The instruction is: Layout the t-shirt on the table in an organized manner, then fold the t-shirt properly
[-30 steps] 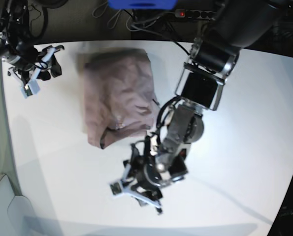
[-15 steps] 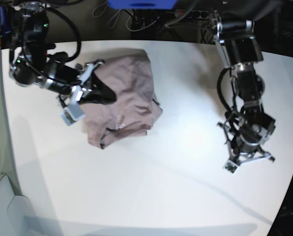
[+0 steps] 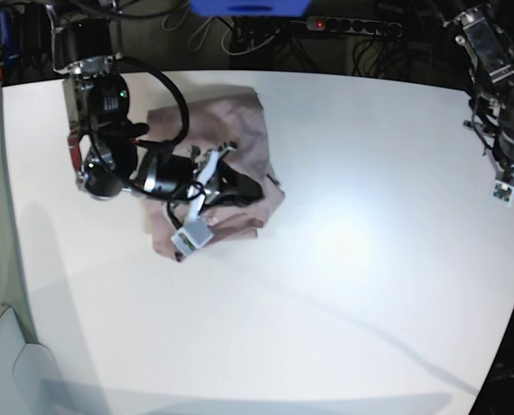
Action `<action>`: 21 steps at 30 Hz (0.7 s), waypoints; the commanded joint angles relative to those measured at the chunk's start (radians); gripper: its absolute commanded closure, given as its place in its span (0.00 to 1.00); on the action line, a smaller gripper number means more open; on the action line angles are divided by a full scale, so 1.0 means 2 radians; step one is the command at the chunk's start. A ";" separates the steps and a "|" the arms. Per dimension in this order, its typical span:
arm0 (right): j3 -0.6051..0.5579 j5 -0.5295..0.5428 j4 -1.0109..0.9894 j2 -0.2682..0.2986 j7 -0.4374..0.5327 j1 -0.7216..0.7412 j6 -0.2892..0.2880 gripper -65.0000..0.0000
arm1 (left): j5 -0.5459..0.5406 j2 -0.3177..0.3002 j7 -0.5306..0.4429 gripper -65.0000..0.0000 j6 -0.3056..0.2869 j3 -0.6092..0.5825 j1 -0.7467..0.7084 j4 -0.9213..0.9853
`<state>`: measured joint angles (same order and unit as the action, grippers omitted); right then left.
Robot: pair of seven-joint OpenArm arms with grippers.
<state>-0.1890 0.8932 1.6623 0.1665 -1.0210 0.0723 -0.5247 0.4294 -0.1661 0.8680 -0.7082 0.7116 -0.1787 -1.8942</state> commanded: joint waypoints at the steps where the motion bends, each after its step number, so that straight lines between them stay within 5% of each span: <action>1: -0.001 0.011 -0.003 0.002 0.015 0.007 -0.002 1.00 | -0.003 -0.006 0.003 1.00 0.005 0.017 -0.002 -0.008; 9: -0.082 0.003 -0.146 0.013 0.102 0.040 0.000 1.00 | -0.016 0.011 0.004 1.00 0.005 0.056 -0.003 -0.005; 14: -0.096 -0.110 -0.223 0.004 0.166 0.050 0.000 1.00 | -0.016 0.027 0.004 1.00 0.005 0.051 -0.009 -0.005; 17: -0.093 -0.172 -0.213 -0.006 0.168 0.050 0.000 1.00 | -0.016 0.033 0.004 1.00 0.005 0.051 -0.009 0.005; 21: -0.092 -0.181 -0.086 0.011 0.158 0.019 0.000 1.00 | -0.016 0.035 0.004 1.00 0.005 0.051 -0.009 0.010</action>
<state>-0.3763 0.5045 1.4830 0.1921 -0.7296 0.0875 -0.5076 0.3973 -0.0834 0.8867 -0.7074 0.8104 -0.2031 -1.8572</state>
